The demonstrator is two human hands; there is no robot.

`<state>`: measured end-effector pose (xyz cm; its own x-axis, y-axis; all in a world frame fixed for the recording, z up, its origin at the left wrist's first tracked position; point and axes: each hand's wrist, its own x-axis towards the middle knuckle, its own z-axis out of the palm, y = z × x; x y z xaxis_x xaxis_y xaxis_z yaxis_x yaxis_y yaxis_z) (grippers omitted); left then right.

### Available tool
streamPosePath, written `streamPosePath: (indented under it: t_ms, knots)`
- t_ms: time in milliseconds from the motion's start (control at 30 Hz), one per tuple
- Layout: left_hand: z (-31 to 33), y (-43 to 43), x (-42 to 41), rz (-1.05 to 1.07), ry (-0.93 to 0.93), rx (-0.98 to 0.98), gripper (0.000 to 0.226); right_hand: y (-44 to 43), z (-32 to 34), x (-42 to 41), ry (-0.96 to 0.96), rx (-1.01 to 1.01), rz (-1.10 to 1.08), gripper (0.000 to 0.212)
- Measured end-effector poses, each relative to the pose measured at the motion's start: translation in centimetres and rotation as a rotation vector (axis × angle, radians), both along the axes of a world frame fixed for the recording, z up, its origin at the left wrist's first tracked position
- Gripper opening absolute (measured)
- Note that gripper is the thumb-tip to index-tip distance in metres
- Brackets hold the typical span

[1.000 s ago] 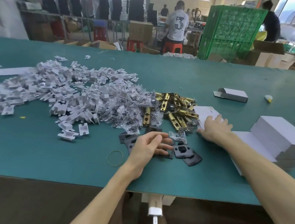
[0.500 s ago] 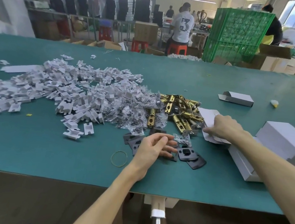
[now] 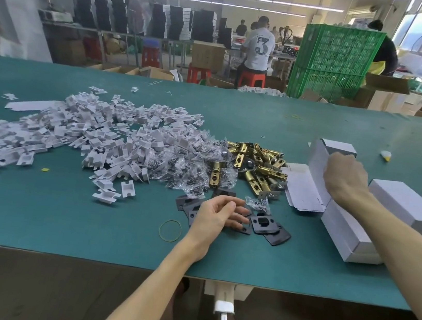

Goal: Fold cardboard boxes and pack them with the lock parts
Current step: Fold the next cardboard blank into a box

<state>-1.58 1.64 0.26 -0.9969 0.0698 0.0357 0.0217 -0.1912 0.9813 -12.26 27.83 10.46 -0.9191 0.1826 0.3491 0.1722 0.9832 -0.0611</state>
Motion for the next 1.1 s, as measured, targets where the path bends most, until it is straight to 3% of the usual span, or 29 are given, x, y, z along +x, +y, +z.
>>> streamPosePath:
  t_ms: [233, 400, 533, 733, 867, 1000, 1100]
  knots:
    - [0.1, 0.0, 0.0, 0.006, -0.004, -0.012, 0.024, 0.7, 0.5, 0.9, 0.061, -0.103, 0.02, 0.016]
    - [0.1, 0.0, 0.1, 0.011, -0.004, -0.009, 0.025, -0.7, 1.1, 1.4, 0.161, -0.491, 0.142, 0.031]
    - [0.1, 0.0, 0.0, 0.005, 0.0, 0.044, 0.031, -3.3, -0.2, 3.6, 0.135, -0.723, 0.298, 0.026]
    - [0.5, -0.4, 0.0, 0.001, -0.019, 0.216, 0.065, -7.2, -5.0, 7.4, -0.093, -1.04, 0.419, 0.018]
    - [0.8, -0.8, 0.0, -0.007, -0.088, 0.268, 0.112, -8.9, -7.0, 9.3, -0.193, -1.185, 0.456, 0.016]
    - [1.2, -1.8, 0.4, -0.224, 0.0, 0.359, 0.082, -9.6, -7.9, 10.3, -0.207, -1.364, 0.426, 0.016]
    - [1.1, -2.2, 0.4, -0.256, -0.013, 0.382, 0.095, -10.2, -8.7, 10.8, -0.224, -1.466, 0.413, 0.016]
